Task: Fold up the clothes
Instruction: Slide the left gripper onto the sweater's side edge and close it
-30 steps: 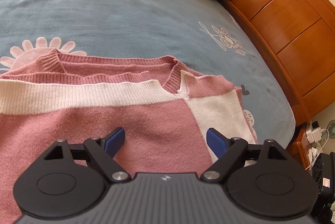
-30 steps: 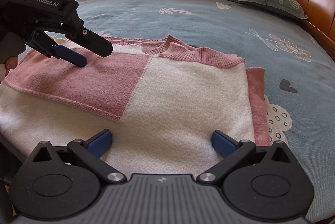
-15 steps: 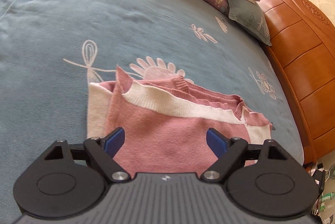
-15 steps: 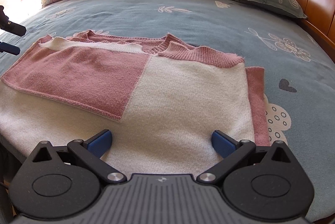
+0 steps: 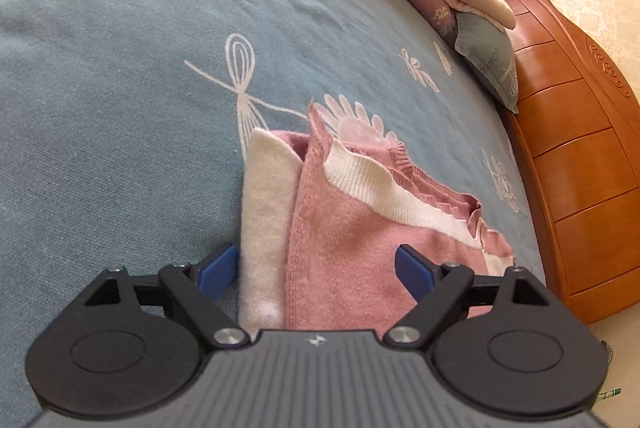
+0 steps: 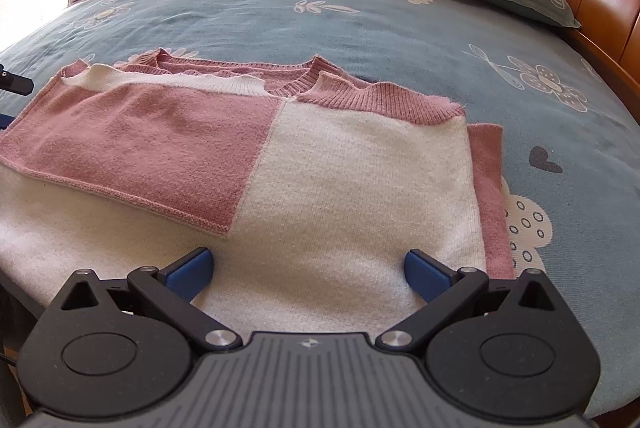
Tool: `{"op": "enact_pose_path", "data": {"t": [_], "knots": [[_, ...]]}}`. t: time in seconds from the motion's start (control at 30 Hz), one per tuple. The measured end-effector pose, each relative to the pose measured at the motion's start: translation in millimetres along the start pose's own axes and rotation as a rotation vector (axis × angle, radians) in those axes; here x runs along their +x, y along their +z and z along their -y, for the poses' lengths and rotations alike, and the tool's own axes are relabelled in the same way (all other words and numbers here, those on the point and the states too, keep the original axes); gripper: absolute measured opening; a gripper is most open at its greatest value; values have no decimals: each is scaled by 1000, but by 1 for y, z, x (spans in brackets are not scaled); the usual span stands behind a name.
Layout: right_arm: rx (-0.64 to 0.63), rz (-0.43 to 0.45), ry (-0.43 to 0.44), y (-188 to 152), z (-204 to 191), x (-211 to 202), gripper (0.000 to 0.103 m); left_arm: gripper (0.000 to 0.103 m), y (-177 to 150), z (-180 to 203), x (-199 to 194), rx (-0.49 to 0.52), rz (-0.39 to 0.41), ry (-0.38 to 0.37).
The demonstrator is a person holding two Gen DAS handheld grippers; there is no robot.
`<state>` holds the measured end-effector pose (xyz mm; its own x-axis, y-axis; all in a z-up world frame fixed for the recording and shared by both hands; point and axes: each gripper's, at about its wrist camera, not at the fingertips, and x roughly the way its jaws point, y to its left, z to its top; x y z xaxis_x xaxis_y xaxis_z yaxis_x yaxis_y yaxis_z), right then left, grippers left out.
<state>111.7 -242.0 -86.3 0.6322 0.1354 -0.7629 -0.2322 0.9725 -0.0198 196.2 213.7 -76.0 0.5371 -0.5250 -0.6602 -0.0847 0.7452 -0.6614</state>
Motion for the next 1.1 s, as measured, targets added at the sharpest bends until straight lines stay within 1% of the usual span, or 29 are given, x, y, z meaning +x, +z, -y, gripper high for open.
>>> {"op": "enact_pose_path", "data": {"t": [0.07, 0.17, 0.23, 0.37, 0.47, 0.53, 0.67, 0.7, 0.83, 0.97, 1.03, 1.1], "knots": [[2, -8, -2, 1, 0, 0, 103, 88, 10, -2, 9, -34, -10, -51], [3, -9, -4, 1, 0, 0, 103, 90, 13, -1, 14, -16, -49, -87], [0, -9, -5, 0, -1, -1, 103, 90, 10, -5, 11, -24, -83, -118], [-9, -16, 3, 1, 0, -1, 103, 91, -7, -15, -1, -55, -152, -180], [-10, -20, 2, 2, 0, 0, 103, 91, -10, -14, -2, -34, -168, -192], [-9, -25, -1, 3, -1, 0, 103, 91, -2, -11, 4, -26, -169, -202], [-7, -34, -6, 5, -1, 1, 103, 91, 15, -7, 22, -46, -151, -229], [-7, -35, -6, 5, -1, 1, 103, 93, 17, -5, 24, -46, -151, -232], [-12, -29, -2, 3, -1, 1, 103, 93, 6, -4, 19, -34, -176, -248], [-22, -19, 7, 1, 1, 0, 103, 92, -10, -15, 7, -39, -239, -295], [-21, -21, 6, 2, 0, 1, 103, 91, -6, -16, 10, -47, -240, -304], [-18, -24, 1, 3, 0, 1, 103, 91, 4, -11, 19, -35, -230, -298]]}}
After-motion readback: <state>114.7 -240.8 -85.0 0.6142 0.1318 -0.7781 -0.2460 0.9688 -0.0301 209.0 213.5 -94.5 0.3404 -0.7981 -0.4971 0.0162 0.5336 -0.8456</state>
